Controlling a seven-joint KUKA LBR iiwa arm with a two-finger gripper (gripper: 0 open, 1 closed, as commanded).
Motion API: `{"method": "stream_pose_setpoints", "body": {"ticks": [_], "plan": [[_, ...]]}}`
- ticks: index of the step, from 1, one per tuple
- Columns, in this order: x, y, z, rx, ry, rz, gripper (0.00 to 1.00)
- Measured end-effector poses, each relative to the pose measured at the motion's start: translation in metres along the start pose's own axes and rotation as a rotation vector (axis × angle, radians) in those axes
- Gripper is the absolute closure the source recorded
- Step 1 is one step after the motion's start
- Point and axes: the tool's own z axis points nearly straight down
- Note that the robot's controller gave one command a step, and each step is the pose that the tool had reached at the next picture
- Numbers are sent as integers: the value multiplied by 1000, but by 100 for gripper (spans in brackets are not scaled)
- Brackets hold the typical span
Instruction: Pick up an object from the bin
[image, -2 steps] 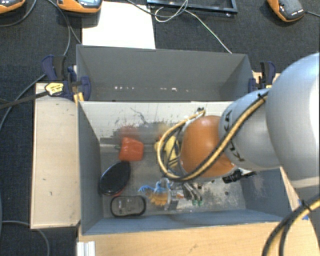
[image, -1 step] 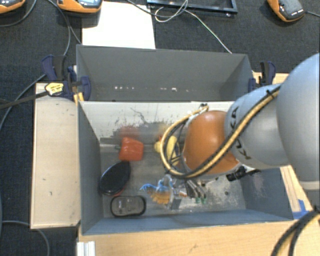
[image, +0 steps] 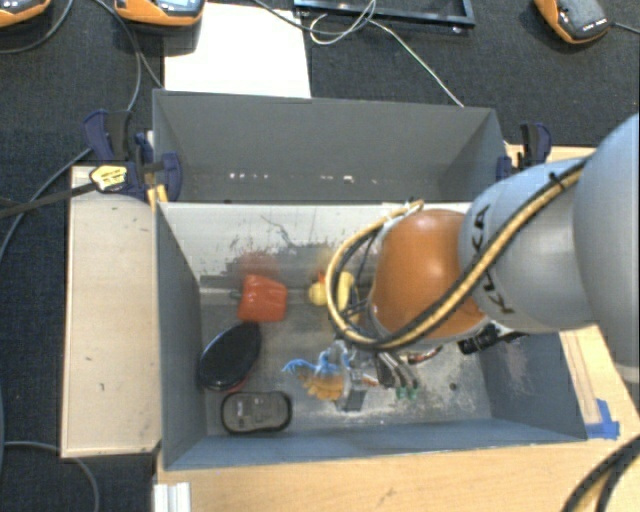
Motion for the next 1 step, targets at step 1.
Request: {"method": "stream_pose_setpoints", "body": {"ticks": [1], "plan": [[0, 0, -17, 0, -1, 0, 100]]}}
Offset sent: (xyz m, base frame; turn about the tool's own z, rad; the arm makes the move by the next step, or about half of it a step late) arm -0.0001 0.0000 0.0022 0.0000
